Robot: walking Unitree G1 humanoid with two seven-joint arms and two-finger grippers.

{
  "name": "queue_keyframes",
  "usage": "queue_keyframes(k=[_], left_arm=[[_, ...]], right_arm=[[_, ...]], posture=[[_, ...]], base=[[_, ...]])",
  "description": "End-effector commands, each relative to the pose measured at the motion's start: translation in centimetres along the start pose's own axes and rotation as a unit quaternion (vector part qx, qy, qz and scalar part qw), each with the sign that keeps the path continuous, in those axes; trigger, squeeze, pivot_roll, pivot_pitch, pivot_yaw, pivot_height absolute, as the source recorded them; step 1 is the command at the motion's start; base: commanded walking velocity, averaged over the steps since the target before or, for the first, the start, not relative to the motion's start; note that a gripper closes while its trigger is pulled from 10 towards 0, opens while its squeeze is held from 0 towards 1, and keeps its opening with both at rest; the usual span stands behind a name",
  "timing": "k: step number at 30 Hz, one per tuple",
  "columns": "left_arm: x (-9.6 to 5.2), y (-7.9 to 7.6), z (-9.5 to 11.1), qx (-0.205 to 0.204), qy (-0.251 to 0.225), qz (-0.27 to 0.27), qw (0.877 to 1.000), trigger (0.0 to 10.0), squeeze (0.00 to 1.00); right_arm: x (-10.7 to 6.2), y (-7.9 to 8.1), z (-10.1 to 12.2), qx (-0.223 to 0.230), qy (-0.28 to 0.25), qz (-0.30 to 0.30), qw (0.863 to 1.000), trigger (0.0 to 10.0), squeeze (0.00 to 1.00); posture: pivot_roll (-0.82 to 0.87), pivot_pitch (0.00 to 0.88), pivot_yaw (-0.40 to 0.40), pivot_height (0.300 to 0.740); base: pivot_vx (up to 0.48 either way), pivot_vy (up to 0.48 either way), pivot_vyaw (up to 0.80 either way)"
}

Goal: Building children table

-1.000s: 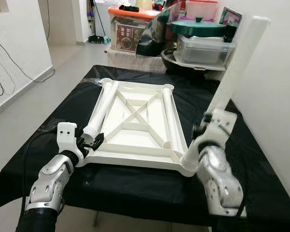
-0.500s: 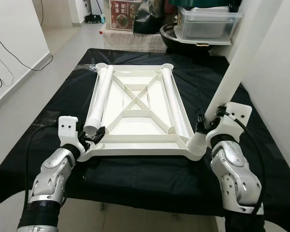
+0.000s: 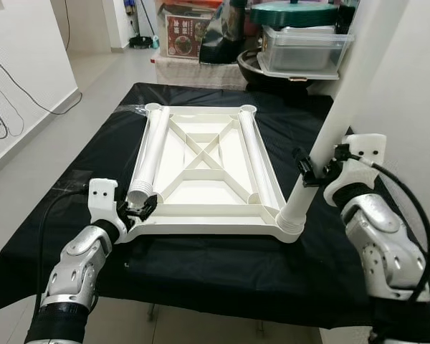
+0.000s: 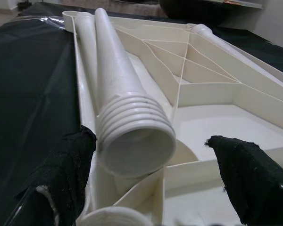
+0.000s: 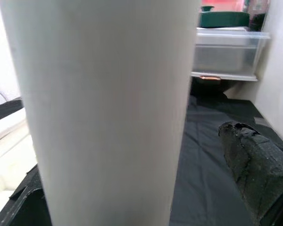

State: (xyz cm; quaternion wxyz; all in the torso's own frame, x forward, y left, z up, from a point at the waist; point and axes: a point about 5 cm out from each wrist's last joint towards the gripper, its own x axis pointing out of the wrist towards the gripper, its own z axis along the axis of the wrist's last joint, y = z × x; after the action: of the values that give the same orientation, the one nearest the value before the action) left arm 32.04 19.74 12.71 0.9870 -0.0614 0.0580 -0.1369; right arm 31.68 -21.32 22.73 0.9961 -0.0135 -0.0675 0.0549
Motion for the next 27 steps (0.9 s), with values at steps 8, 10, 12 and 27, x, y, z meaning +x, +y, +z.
queue_keyframes(k=[8, 10, 12, 27], left_arm=[[0.4, -0.4, 0.0, 0.001, -0.002, -0.008, 1.000, 10.0, 0.00], [0.5, -0.4, 0.0, 0.001, -0.003, -0.009, 1.000, 10.0, 0.00], [0.5, -0.4, 0.0, 0.002, -0.003, -0.010, 1.000, 10.0, 0.00], [0.5, -0.3, 0.2, 0.002, -0.009, -0.009, 1.000, 10.0, 0.00]], right_arm=[[1.2, -2.3, 0.1, 0.000, 0.020, 0.084, 0.996, 10.0, 0.00], [1.6, -3.0, 0.0, 0.005, 0.030, 0.113, 0.993, 10.0, 0.00], [1.8, -3.3, -0.1, 0.011, 0.035, 0.129, 0.991, 10.0, 0.00], [2.9, -5.0, -2.5, 0.040, 0.081, 0.193, 0.977, 0.0, 0.00]], posture=[[0.04, 0.000, -0.066, 0.740], [0.04, 0.000, -0.068, 0.740], [0.04, 0.000, -0.068, 0.740], [0.07, 0.000, -0.090, 0.740]], base=[[0.000, 0.000, 0.00], [0.000, 0.000, 0.00], [0.000, 0.000, 0.00], [0.000, 0.000, 0.00]])
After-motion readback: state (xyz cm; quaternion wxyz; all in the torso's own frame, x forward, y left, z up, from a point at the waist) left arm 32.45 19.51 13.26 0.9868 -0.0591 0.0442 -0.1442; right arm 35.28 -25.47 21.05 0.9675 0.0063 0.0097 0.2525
